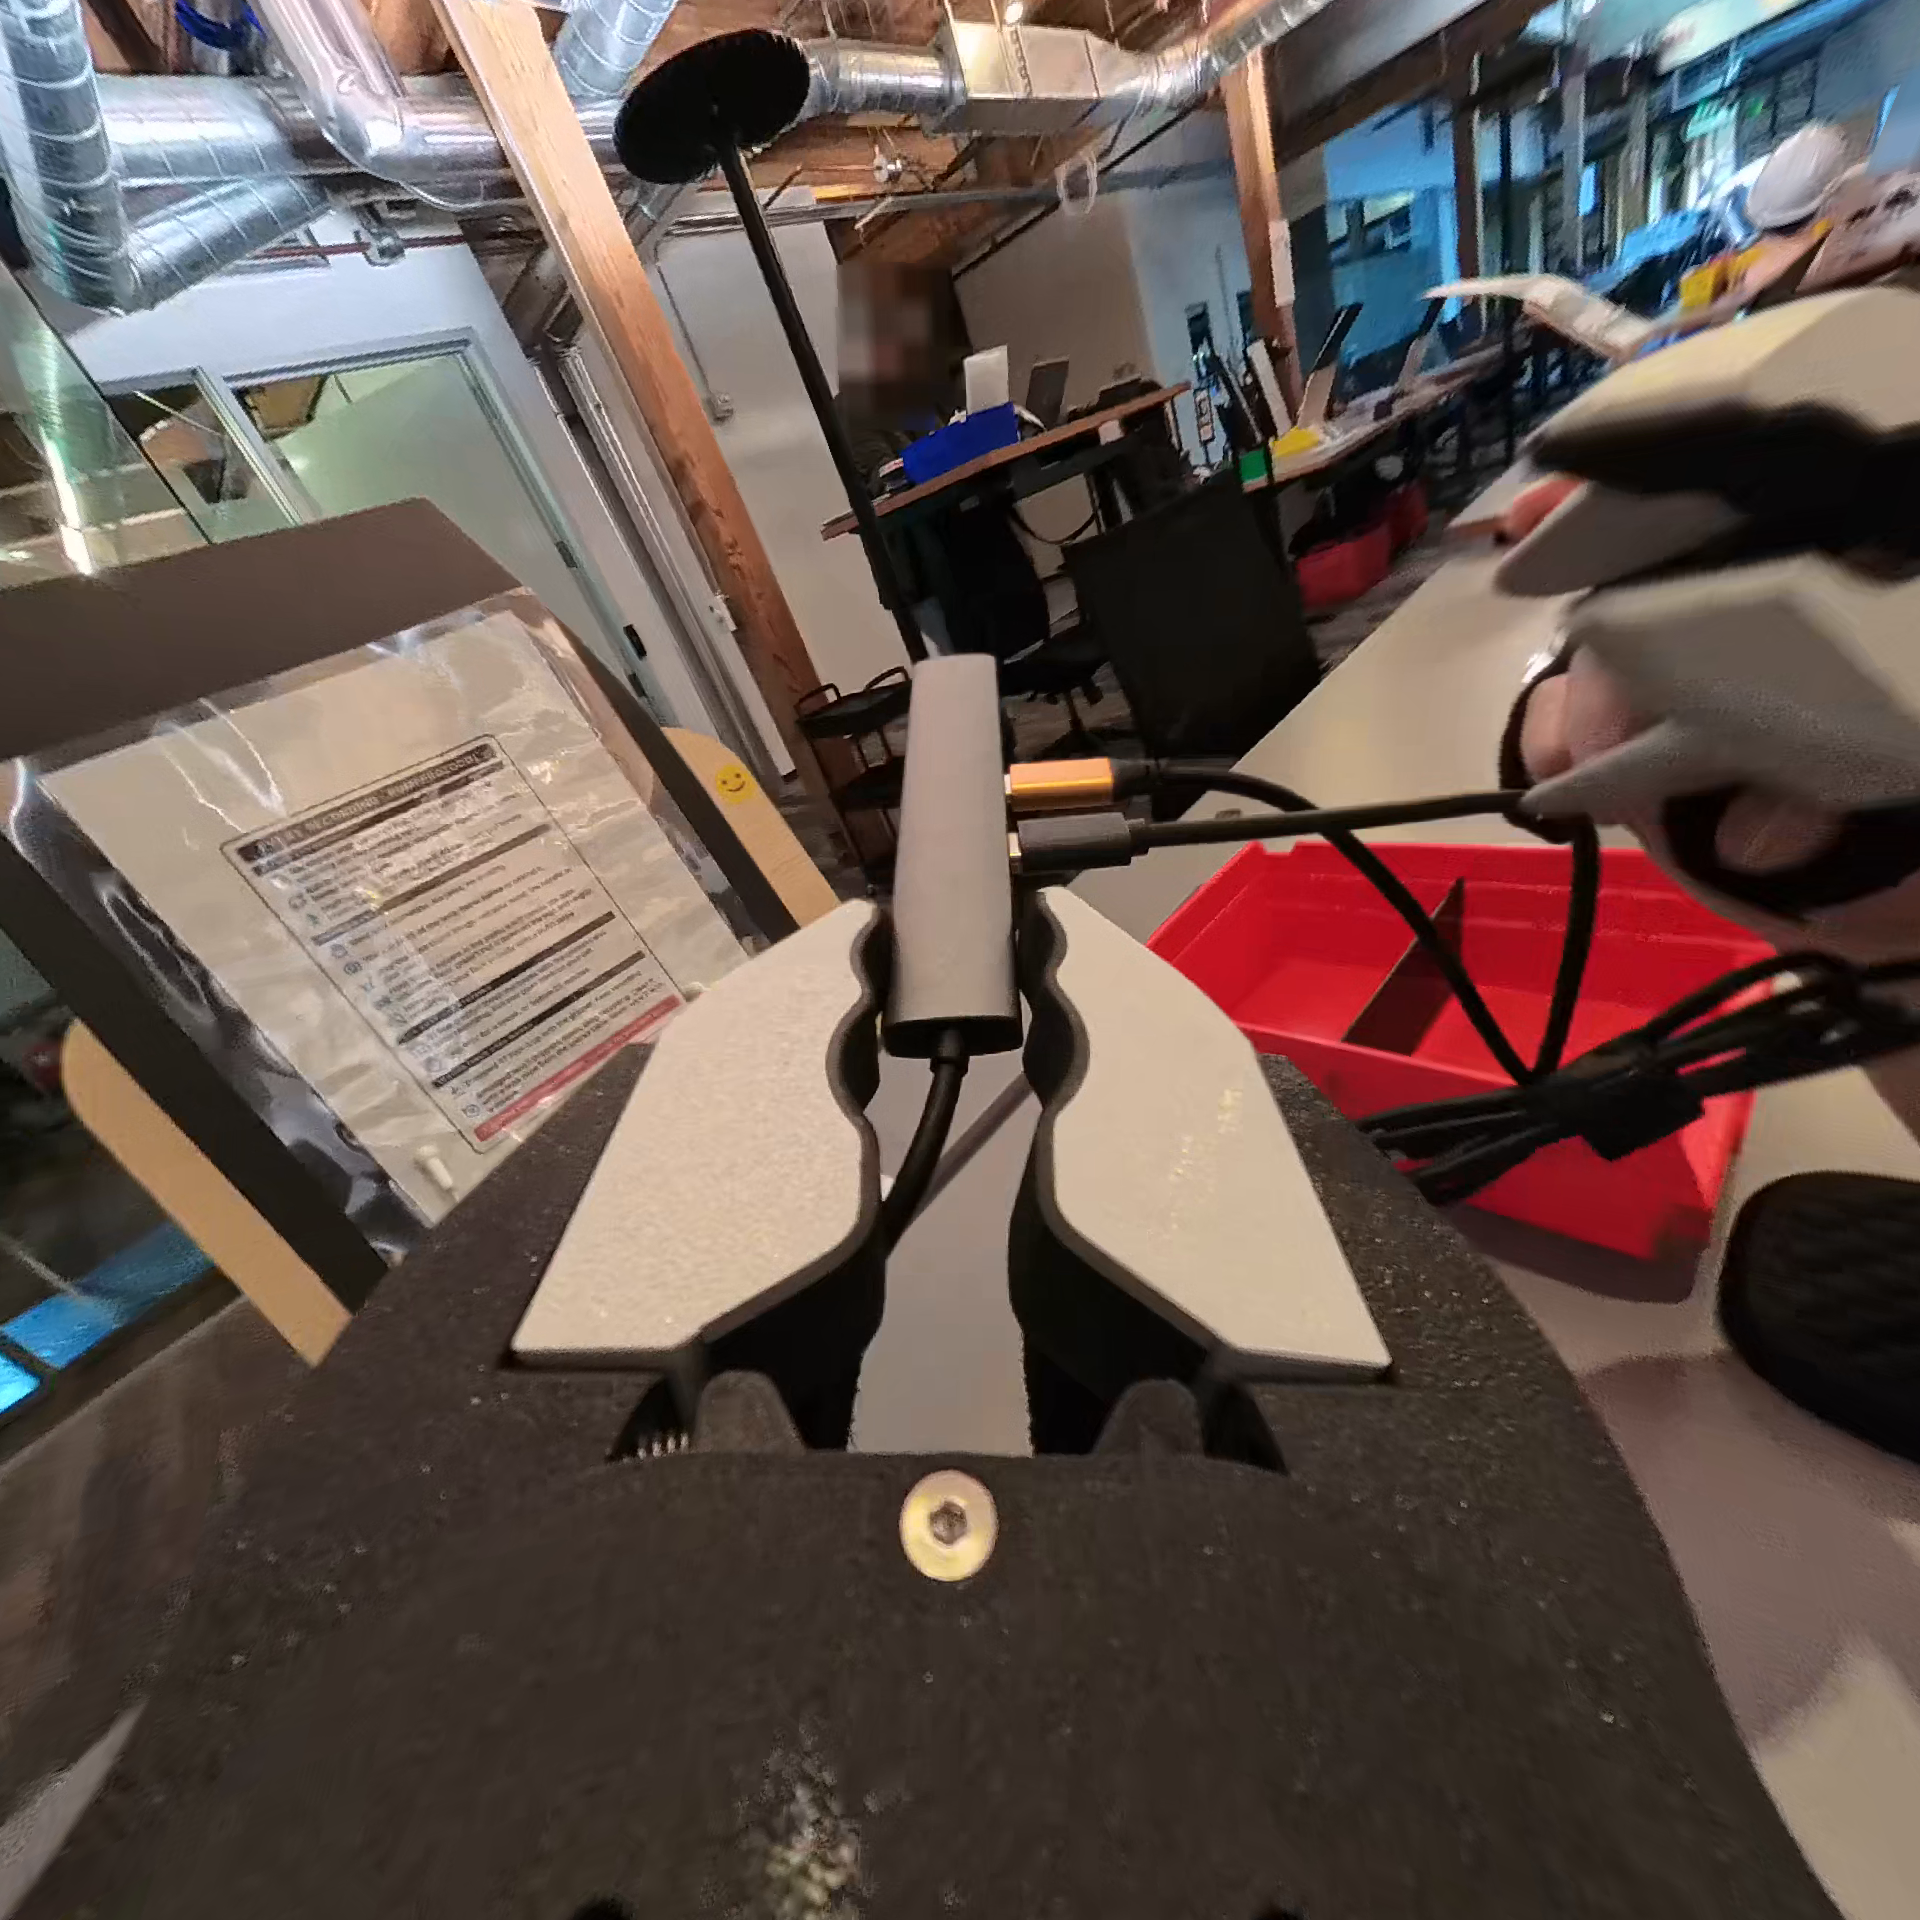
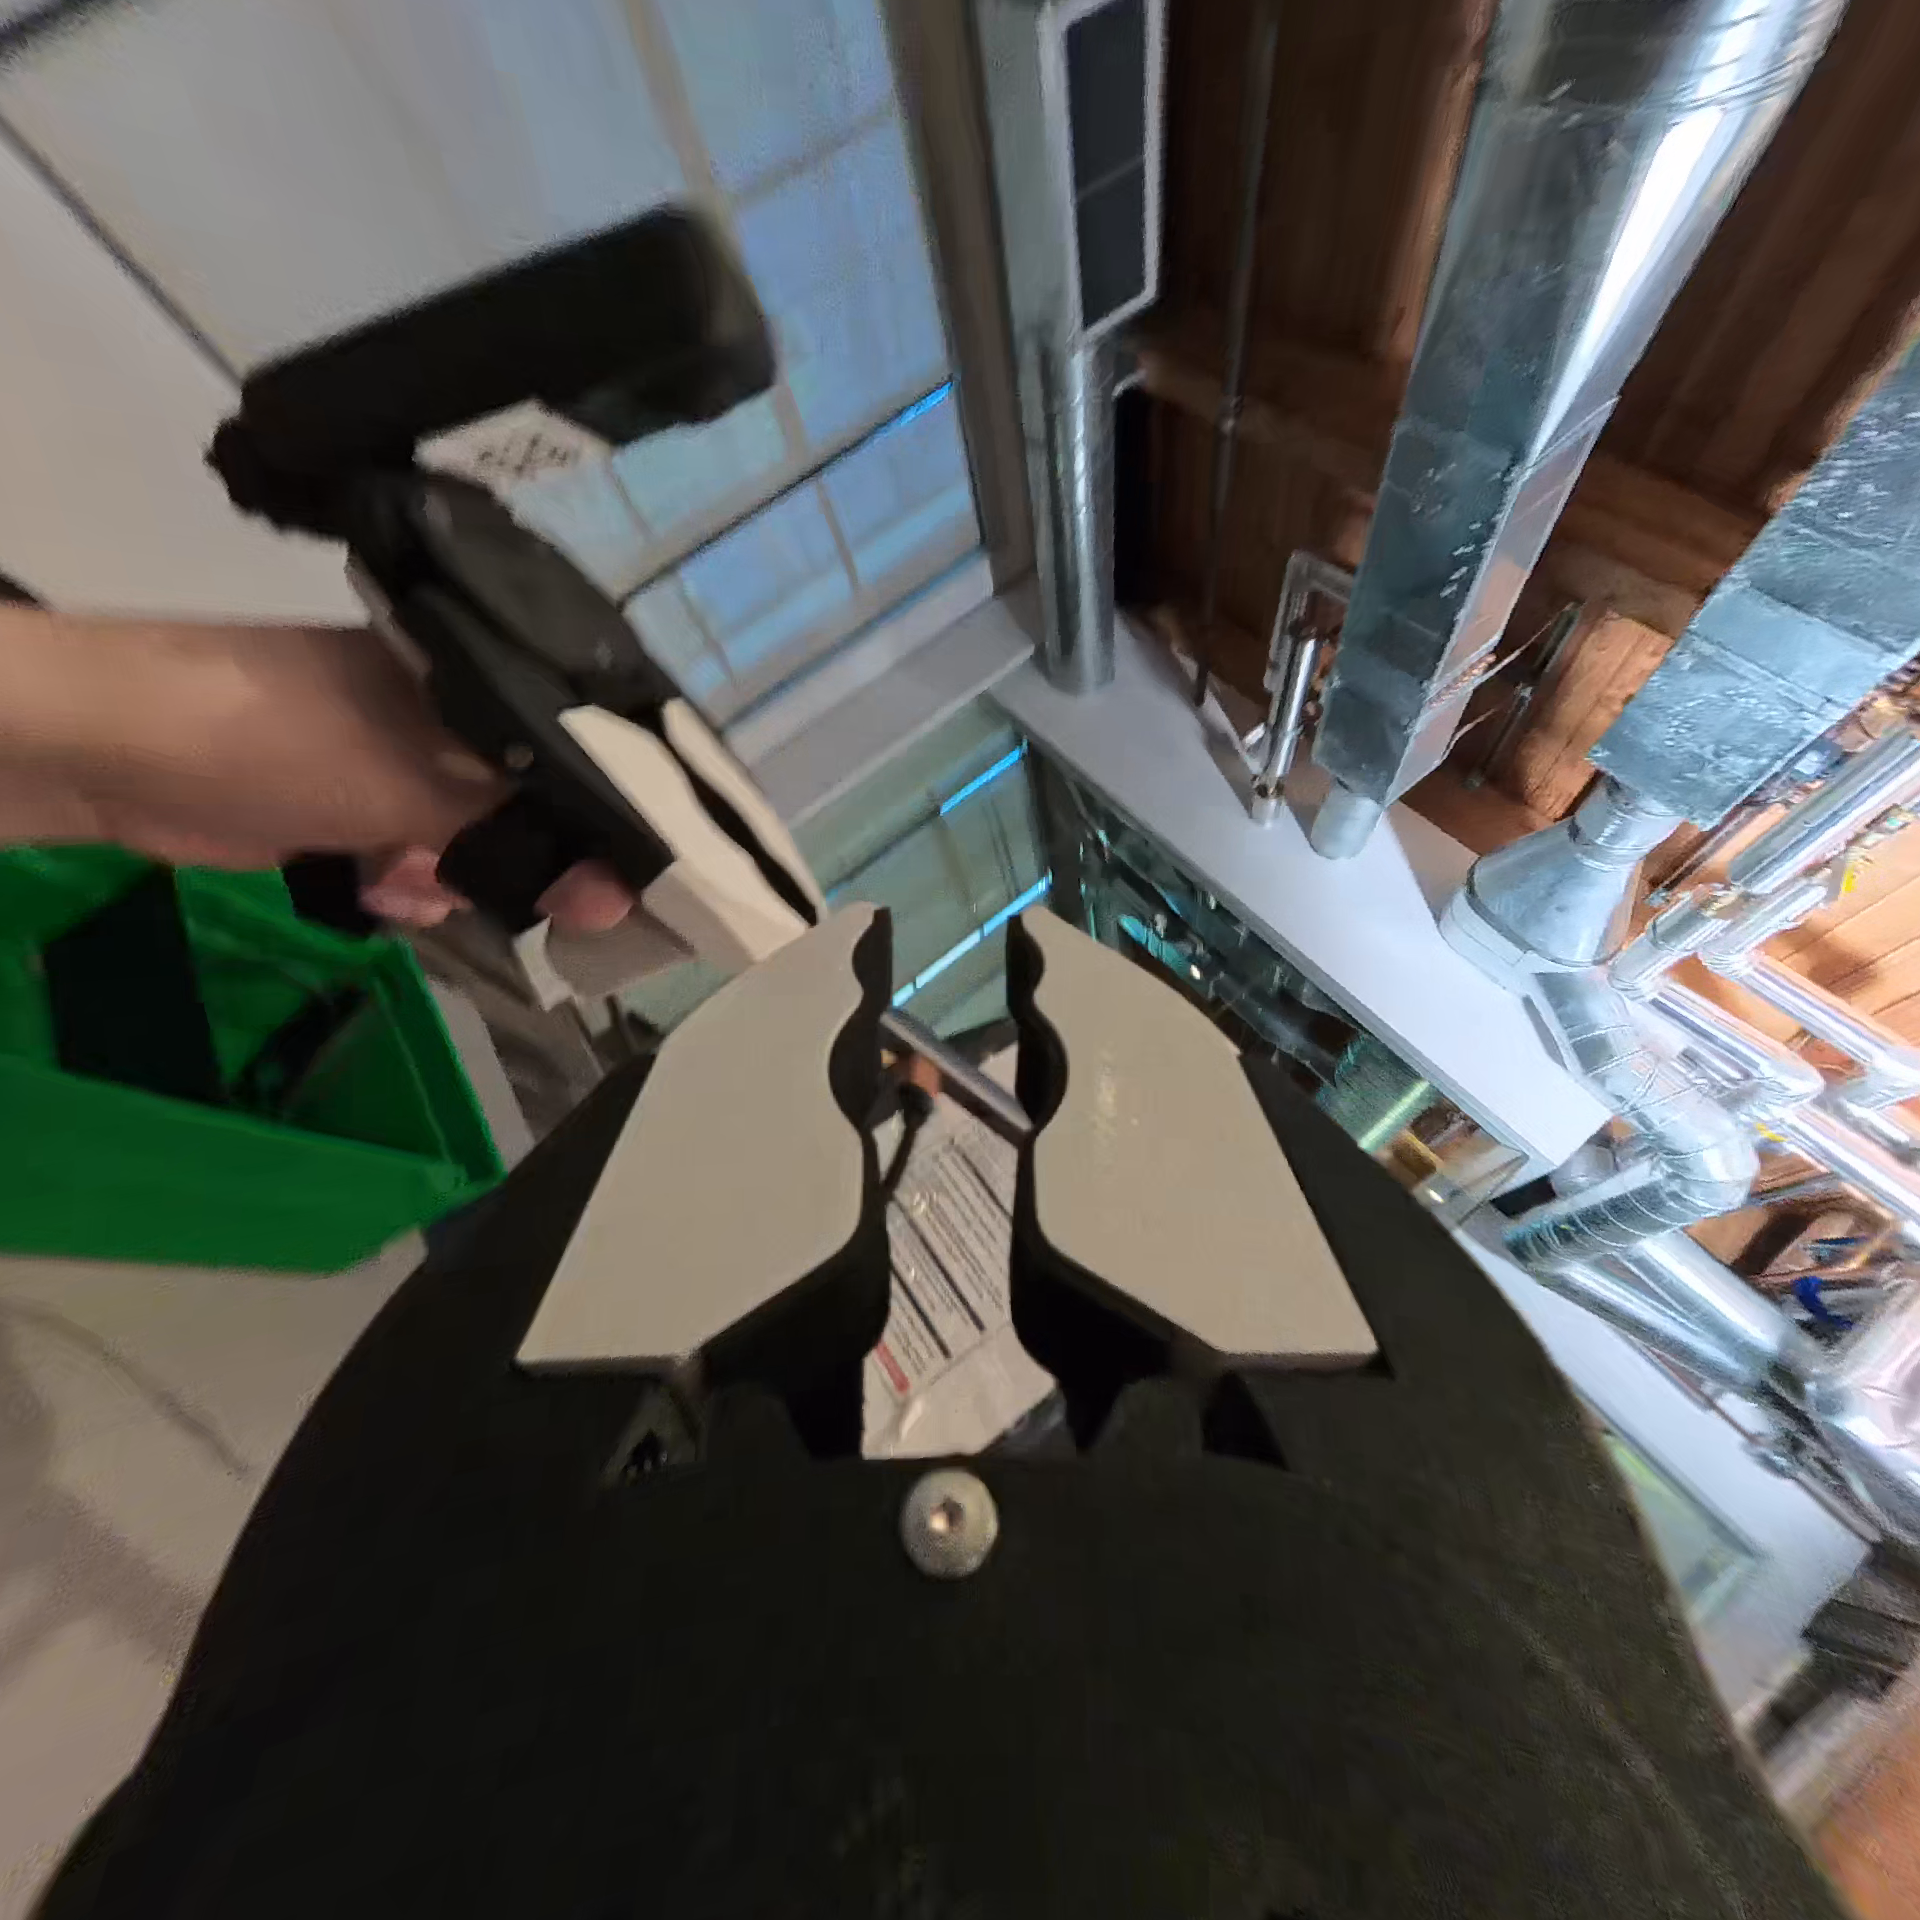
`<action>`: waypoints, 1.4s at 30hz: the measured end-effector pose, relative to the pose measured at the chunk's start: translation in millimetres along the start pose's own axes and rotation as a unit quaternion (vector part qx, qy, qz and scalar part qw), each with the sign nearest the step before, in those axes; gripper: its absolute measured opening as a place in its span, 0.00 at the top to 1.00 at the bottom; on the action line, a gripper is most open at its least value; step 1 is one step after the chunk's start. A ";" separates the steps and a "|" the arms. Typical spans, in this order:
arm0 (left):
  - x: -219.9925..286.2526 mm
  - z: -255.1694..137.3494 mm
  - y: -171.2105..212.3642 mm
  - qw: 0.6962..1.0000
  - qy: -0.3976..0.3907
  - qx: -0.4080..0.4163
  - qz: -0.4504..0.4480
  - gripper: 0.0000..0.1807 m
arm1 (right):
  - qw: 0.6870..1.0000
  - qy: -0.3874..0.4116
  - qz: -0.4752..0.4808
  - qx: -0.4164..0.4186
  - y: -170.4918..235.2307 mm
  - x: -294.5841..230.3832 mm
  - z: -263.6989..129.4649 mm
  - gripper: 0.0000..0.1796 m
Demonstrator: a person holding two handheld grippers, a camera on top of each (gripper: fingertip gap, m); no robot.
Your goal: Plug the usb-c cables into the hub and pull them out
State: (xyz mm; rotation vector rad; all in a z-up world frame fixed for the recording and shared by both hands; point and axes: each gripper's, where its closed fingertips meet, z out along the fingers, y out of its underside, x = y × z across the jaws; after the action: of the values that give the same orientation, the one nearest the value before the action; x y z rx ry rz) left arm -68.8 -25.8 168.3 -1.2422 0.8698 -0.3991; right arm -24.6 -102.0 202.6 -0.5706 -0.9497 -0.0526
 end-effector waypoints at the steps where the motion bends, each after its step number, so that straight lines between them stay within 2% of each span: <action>1: -2.0 -1.9 -1.0 1.000 0.003 0.003 -0.011 0.87 | 1.000 0.019 0.013 0.013 -4.5 12.9 -6.3 0.89; 4: -7.2 -5.8 -2.4 1.000 0.002 0.008 -0.025 0.87 | 0.998 0.055 0.028 0.026 -5.0 40.7 -21.8 0.91; 7: -10.7 -6.3 -3.6 1.000 -0.011 0.015 -0.020 0.87 | 0.993 0.074 0.095 -0.006 9.1 51.5 -18.8 0.91; 9: -13.8 -5.7 -3.0 0.999 -0.028 0.014 -0.007 0.87 | 0.989 0.045 0.139 -0.031 16.2 37.7 -8.0 0.89; 12: -14.8 -4.5 -1.5 0.999 -0.036 0.010 0.001 0.87 | 0.987 0.023 0.152 -0.051 20.8 17.0 4.8 0.89; 18: -11.7 -3.4 -5.1 0.998 -0.055 0.016 0.041 0.87 | 0.969 -0.019 0.202 -0.138 44.6 -20.6 21.3 0.95; 24: -5.6 3.7 -1.4 0.991 -0.081 -0.001 0.106 0.87 | 0.962 -0.003 0.209 -0.179 62.3 -26.3 24.5 0.94; 28: -1.3 7.3 -2.6 0.991 -0.086 0.006 0.104 0.87 | 0.950 -0.004 0.242 -0.195 69.1 -29.4 24.5 0.93; 36: 6.6 9.5 -8.2 0.988 -0.096 0.023 0.120 0.87 | 0.951 0.026 0.216 -0.221 79.7 -24.0 22.5 0.94; 42: 6.4 9.0 -9.6 0.990 -0.087 0.032 0.109 0.87 | 0.951 0.016 0.235 -0.201 76.0 -23.4 23.0 0.96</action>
State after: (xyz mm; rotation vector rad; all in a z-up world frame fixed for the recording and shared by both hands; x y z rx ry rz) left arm -56.2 -27.3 175.6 -1.0923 0.8260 -0.1398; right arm -34.0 -30.9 161.3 -1.1603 -0.7518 0.1763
